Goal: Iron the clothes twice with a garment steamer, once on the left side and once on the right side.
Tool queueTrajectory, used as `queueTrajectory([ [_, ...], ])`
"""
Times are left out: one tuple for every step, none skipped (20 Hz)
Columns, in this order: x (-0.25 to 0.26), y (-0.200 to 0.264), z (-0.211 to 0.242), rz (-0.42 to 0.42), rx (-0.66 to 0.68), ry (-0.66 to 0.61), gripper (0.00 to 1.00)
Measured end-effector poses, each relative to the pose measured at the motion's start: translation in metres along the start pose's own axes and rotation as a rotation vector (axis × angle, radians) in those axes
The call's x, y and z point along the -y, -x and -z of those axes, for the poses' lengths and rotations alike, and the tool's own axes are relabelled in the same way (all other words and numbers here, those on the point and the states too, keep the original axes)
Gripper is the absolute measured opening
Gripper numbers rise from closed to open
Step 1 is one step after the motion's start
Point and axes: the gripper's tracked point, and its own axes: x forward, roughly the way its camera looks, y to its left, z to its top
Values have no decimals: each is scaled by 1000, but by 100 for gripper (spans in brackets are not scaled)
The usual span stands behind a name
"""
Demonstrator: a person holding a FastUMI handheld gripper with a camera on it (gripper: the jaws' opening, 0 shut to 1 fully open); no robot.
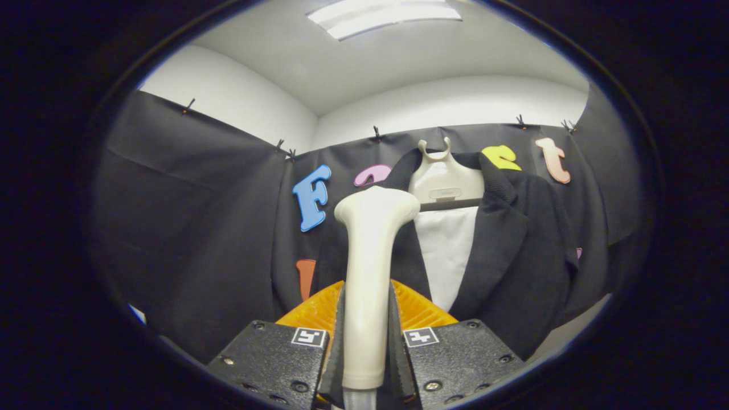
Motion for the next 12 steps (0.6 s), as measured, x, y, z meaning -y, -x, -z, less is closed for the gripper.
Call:
queueTrajectory([
  [1,2,2,3,-5,-2,36],
  [1,5,5,6,-10,-3,36],
  [2,9,9,11,-15,-4,36],
  [4,11,12,15,-21,-6,36],
  [4,14,16,16,-30,-8,36],
  [5,17,20,19,-40,-11,36],
  [6,19,23,22,-47,-13,36],
  [6,23,26,26,-53,-15,36],
  [5,26,30,23,-60,-16,36],
  [4,29,35,18,-67,-17,36],
  [4,32,40,14,-76,-18,36],
  [4,36,45,16,-88,-15,36],
])
